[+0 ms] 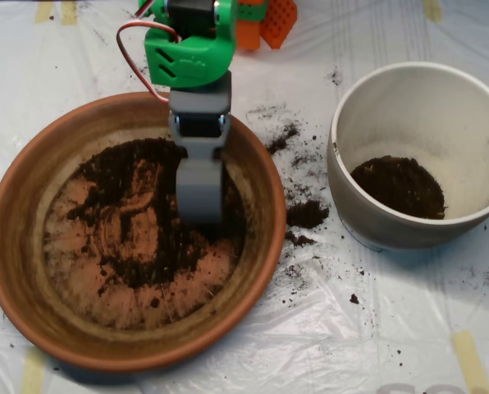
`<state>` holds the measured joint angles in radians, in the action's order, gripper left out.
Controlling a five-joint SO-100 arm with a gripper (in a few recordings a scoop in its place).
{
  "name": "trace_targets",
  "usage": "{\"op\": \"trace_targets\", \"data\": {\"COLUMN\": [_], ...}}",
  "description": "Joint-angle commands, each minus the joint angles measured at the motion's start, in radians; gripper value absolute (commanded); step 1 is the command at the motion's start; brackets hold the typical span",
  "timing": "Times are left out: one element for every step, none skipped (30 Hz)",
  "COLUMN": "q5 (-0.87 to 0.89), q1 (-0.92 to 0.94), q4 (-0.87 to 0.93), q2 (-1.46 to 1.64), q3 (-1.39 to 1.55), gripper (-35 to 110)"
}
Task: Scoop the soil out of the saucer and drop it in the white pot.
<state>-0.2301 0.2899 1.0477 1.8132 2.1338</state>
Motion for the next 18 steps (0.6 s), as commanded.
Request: {"op": "trace_targets", "data": {"q5": [-0.041,-0.046,-0.046,-0.049,-0.054,-0.057,-0.064,-0.069,-0.075,-0.086,-0.101,-0.115,-0.132,-0.144,-0.158,-0.173,-0.186,-0.198], "q1": [0.015,0.015,0.015,0.017,0.017,0.015,0.015,0.018,0.021,0.021,0.023,0.023,0.021,0.018,0.015,0.011,0.006,0.003], "q4": [-0.011,-0.011,-0.008,0.002,0.023,0.041,0.049,0.058,0.058,0.049,0.049,0.052,0.055,0.058,0.058,0.055,0.051,0.043], "q2": [0.011,-0.018,-0.049,-0.084,-0.123,-0.161,-0.198,-0.232,-0.255,-0.279,-0.307,-0.331,-0.356,-0.373,-0.376,-0.374,-0.365,-0.351], "q3": [0.021,0.006,-0.017,-0.044,-0.081,-0.115,-0.143,-0.172,-0.189,-0.201,-0.218,-0.235,-0.252,-0.267,-0.273,-0.273,-0.268,-0.258], "gripper": [38,37,37,37,37,37,37,36,36,36,36,36,36,36,36,35,35,35]}}
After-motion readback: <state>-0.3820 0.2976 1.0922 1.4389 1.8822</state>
